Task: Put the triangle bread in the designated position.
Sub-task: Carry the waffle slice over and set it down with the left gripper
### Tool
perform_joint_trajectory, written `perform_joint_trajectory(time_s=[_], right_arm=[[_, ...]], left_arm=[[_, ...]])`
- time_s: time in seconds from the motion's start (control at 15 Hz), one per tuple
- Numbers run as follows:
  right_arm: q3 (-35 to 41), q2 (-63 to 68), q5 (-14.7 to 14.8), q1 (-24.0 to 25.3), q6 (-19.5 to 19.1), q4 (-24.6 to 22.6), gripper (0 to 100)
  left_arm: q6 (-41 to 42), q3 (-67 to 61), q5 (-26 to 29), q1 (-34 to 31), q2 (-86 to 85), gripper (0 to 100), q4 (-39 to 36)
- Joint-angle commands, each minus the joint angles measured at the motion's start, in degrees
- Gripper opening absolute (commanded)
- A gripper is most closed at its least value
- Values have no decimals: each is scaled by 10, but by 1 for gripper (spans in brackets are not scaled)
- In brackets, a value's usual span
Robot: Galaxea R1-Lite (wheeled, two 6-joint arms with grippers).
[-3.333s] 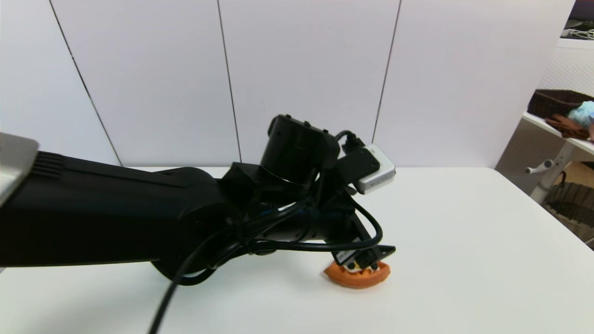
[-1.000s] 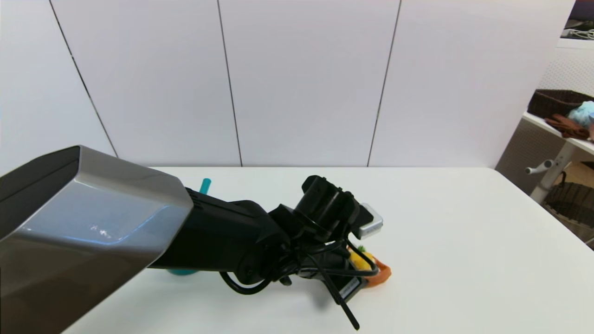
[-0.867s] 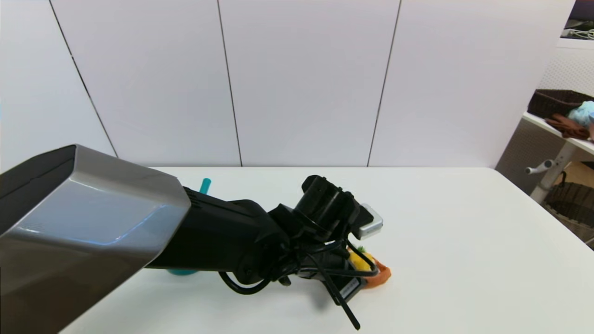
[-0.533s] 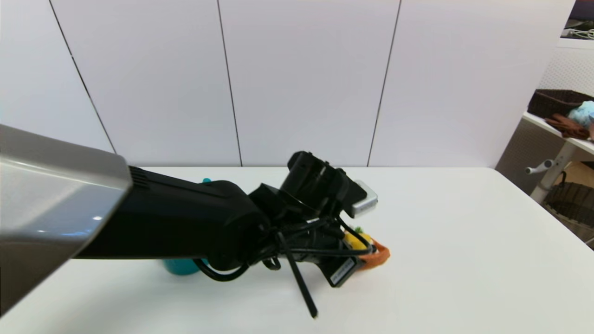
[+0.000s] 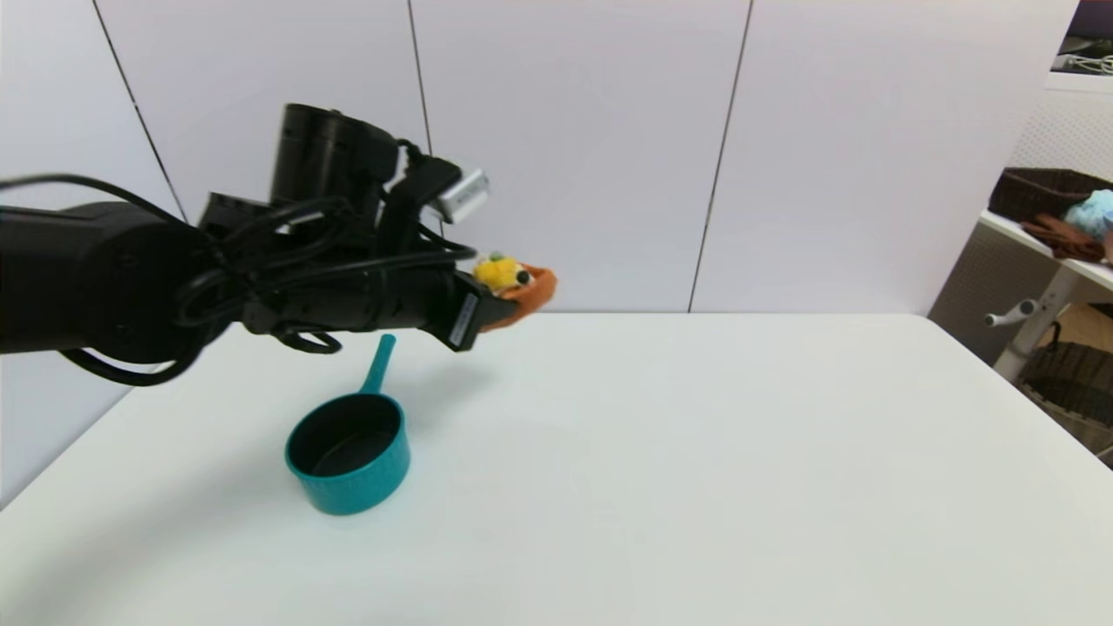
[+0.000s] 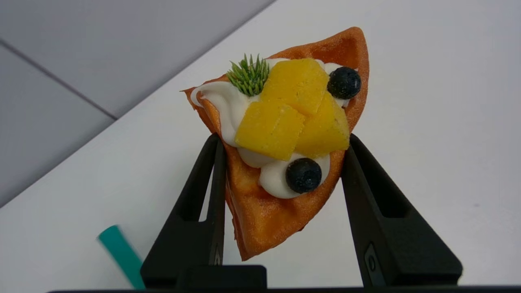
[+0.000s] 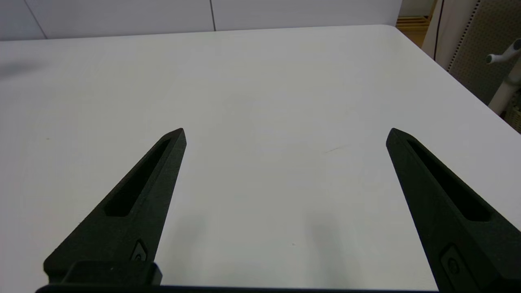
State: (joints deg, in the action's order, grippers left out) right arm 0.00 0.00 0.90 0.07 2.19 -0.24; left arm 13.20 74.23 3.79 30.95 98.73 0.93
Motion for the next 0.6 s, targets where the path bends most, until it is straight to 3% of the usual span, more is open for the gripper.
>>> perform_joint_trajectory(time_s=[0.07, 0.2, 0.6], right_arm=[[0, 0, 1, 0, 0, 0, 100], [0, 1, 0, 0, 0, 0, 100], [0, 0, 0, 0, 0, 0, 100]], left_arm=[[-5, -46, -21, -136, -83, 0, -2], [-15, -68, -48, -189, -93, 0, -3], [-53, -127, -50, -287, -81, 0, 0]])
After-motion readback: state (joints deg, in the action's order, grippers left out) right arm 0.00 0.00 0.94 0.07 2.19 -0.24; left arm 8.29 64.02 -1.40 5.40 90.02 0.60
